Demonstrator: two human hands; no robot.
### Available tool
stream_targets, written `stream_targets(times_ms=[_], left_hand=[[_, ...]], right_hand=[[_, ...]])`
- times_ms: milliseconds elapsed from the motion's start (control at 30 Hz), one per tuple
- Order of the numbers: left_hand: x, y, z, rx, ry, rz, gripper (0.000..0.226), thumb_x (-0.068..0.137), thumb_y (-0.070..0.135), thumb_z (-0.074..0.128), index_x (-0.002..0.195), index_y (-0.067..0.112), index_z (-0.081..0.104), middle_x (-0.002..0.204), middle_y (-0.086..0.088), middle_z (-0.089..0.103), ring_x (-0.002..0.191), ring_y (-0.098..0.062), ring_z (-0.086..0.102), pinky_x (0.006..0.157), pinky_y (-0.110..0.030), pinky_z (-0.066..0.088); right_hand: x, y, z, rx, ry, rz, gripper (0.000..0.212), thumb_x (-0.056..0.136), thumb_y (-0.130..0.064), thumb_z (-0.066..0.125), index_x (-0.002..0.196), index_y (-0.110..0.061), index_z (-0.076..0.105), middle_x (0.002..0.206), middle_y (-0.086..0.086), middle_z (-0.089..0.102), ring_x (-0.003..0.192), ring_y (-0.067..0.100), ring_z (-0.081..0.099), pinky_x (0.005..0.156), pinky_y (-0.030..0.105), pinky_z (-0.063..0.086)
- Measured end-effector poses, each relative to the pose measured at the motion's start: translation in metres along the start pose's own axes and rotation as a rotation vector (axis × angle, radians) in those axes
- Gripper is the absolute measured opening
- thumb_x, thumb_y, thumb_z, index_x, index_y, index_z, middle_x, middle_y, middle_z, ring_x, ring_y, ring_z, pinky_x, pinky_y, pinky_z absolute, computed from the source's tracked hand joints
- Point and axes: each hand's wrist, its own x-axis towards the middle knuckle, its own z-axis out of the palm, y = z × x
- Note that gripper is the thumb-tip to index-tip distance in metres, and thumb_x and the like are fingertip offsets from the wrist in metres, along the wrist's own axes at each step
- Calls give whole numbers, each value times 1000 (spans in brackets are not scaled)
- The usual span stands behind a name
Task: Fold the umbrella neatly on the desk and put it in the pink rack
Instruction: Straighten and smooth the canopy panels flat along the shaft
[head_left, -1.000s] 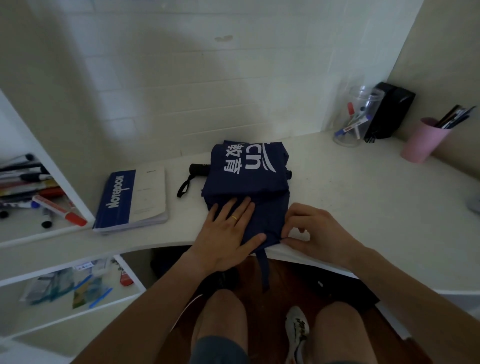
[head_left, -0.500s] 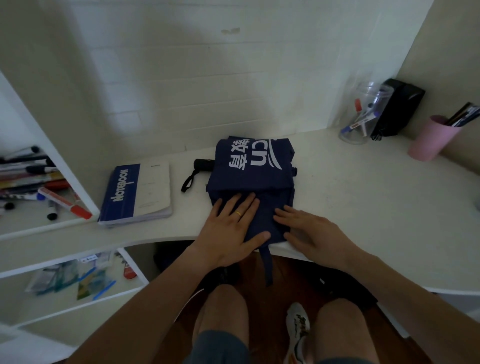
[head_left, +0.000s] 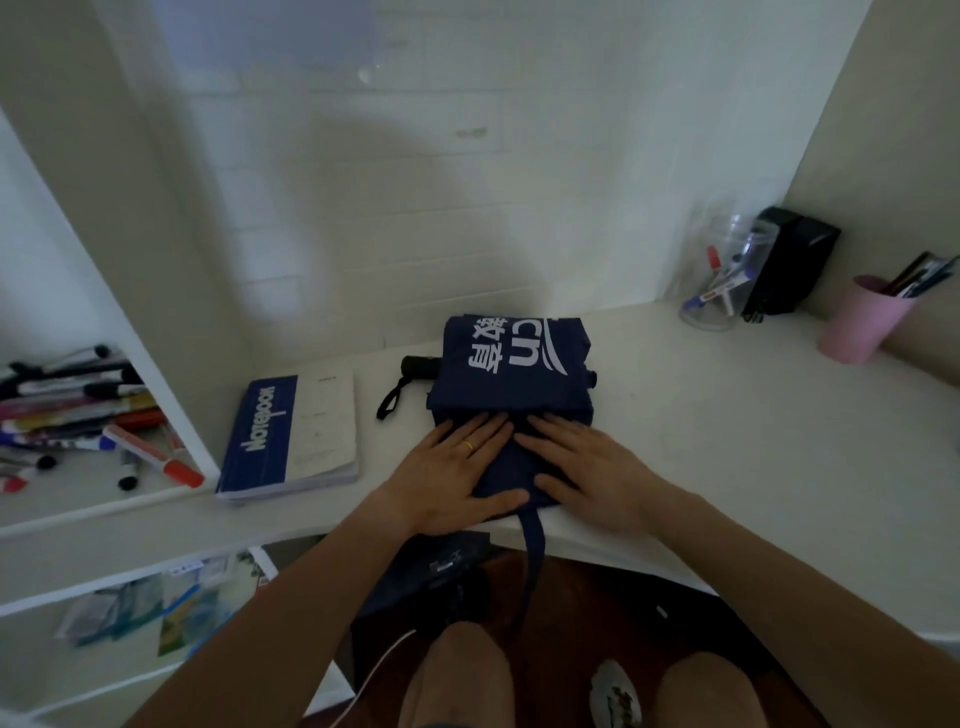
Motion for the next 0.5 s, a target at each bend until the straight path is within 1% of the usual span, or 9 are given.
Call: stream_targets(times_ms=[33, 67, 100, 167, 233, 300, 400, 467, 500], left_hand=[[-1, -2, 0, -7, -2, 7, 92, 90, 84, 12, 162, 29, -4, 170, 11, -7, 154, -3, -9, 128, -41, 3], [-3, -5, 0, -10, 0, 11, 89, 91, 82, 14, 161, 30, -5, 169, 12, -8, 154, -3, -10, 128, -40, 2], [-6, -8, -1, -9, 5, 11, 87, 93, 81, 16, 161, 32, -6, 169, 13, -8, 154, -3, -11, 128, -39, 1], [-12, -18, -2, -3, -16, 3, 88, 92, 82, 19, 160, 33, -9, 168, 13, -11, 153, -3, -14, 128, -37, -4], [-19, -27, -3, 15, -46, -3, 94, 89, 85, 21, 160, 32, -13, 166, 13, -16, 150, -1, -18, 126, -33, -8], [-25, -35, -6, 40, -73, -1, 100, 87, 88, 22, 159, 30, -16, 164, 13, -20, 149, -1, -19, 125, -31, -11], [-30, -40, -9, 39, -82, -1, 106, 84, 91, 20, 159, 27, -18, 164, 12, -21, 151, -3, -18, 123, -30, -13], [-31, -40, -8, 34, -71, -1, 107, 83, 92, 20, 159, 26, -18, 165, 10, -21, 152, -4, -18, 123, -30, -13], [-32, -39, -8, 33, -65, -2, 107, 83, 92, 20, 159, 26, -18, 166, 9, -21, 152, -4, -18, 123, -30, -13]], right_hand=[[-2, 3, 4, -19, -56, 17, 74, 93, -72, 6, 159, -39, 8, 169, -8, 2, 155, 9, -2, 127, 36, 6], [-4, 6, 6, -25, -91, 33, 78, 87, -76, -2, 157, -42, -3, 168, -11, -8, 153, 6, -11, 127, 36, 2], [-7, 8, 6, -34, -113, 46, 79, 84, -78, -4, 155, -44, -10, 166, -13, -15, 152, 4, -17, 127, 35, -2], [-10, 11, 3, -63, -155, 64, 79, 84, -80, -1, 153, -46, -17, 164, -14, -22, 150, 3, -23, 125, 32, -8], [-12, 14, 2, -90, -173, 68, 79, 84, -81, 1, 152, -47, -21, 163, -14, -25, 149, 4, -25, 123, 31, -11], [-12, 16, 2, -93, -184, 58, 78, 84, -82, 1, 150, -49, -23, 163, -15, -26, 149, 3, -24, 123, 31, -11], [-11, 17, -1, -71, -196, 47, 76, 87, -81, 7, 150, -51, -22, 162, -18, -26, 149, 2, -24, 125, 32, -9], [-13, 16, -7, -30, -226, 49, 77, 90, -79, 18, 152, -50, -16, 162, -20, -22, 150, 1, -20, 125, 32, -7], [-13, 16, -11, 30, -228, 65, 77, 91, -76, 28, 155, -49, -7, 163, -22, -14, 151, 0, -11, 126, 31, -2]])
